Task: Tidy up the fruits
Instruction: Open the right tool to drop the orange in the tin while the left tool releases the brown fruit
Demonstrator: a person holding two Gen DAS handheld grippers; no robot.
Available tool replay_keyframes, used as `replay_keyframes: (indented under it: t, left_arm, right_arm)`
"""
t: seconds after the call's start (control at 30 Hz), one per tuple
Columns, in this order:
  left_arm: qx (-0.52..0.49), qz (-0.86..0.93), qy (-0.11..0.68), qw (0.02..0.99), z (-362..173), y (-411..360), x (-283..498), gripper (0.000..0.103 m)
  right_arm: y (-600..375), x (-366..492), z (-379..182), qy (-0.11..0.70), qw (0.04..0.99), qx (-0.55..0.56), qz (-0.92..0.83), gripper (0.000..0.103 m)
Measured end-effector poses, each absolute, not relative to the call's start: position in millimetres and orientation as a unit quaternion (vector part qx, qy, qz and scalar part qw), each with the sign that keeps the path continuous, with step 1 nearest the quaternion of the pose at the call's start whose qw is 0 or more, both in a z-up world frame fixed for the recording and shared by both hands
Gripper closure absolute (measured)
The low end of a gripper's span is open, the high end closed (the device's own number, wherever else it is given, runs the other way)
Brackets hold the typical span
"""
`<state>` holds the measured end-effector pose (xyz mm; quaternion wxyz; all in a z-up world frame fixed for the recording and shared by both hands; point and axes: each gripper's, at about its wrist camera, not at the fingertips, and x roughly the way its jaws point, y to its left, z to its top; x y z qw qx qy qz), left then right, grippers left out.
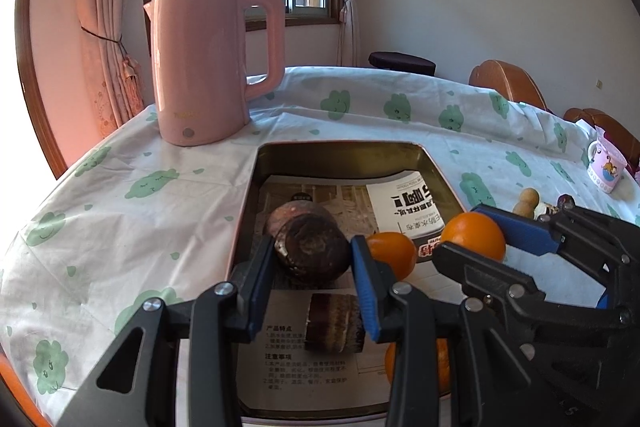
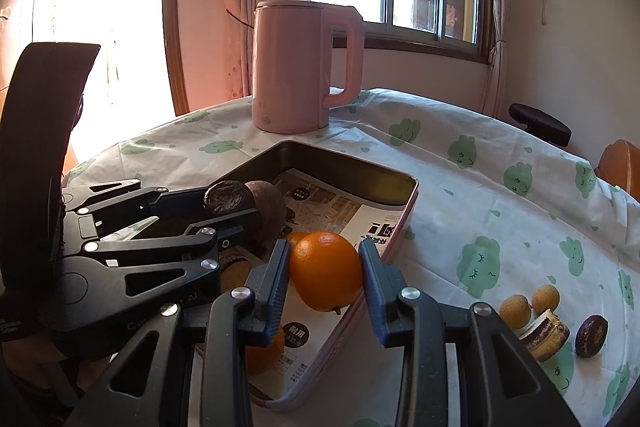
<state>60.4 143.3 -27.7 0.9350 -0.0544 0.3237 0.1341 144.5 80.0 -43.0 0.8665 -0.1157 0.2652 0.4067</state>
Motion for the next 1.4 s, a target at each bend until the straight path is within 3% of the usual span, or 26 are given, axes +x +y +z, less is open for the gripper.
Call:
replay_keyframes:
  t: [0.6,0.73,0.9,1.0,1.07,1.13,1.4]
  left_arm:
    - [-0.057,0.133,0.327,0.934,-29.0,143.9,60.4,0.061]
    - [-0.066,0.147,0.322,0.933,-27.9,147.8,58.4,0.044]
    - [-0.076,0.142,0.308,0.938,-24.6,148.4,52.6,0.041]
    - [-0.082,0.136,0.302,0.940,-22.5,146.9,50.5,0.034]
    - [-0.067,0.140,0.296,0.942,-20.3,139.8,48.9,0.017]
    - [-0.053,0.143,0.284,0.947,-16.8,130.9,46.3,0.009]
    - [-0.041,0.130,0.266,0.954,-6.3,97.3,51.6,0.005]
  right_arm:
    - [81.2,148.2,-44.6,0.273,0.863,-0.113,0.409,0.065]
    - [78.6,146.2,-43.1,0.269,0.867,-0.108,0.407,0.062]
    - [72.2,145.2,-40.3,0.260,0.874,-0.095,0.400,0.052]
    - [66.9,141.5,-37.0,0.247,0.879,-0.088,0.399,0.050]
    - [59.8,138.7,-35.2,0.239,0.884,-0.087,0.392,0.047]
    - [48.8,137.3,-34.6,0.234,0.891,-0.095,0.378,0.046]
    - [-33.0,168.0,-37.2,0.263,0.926,-0.061,0.265,0.046]
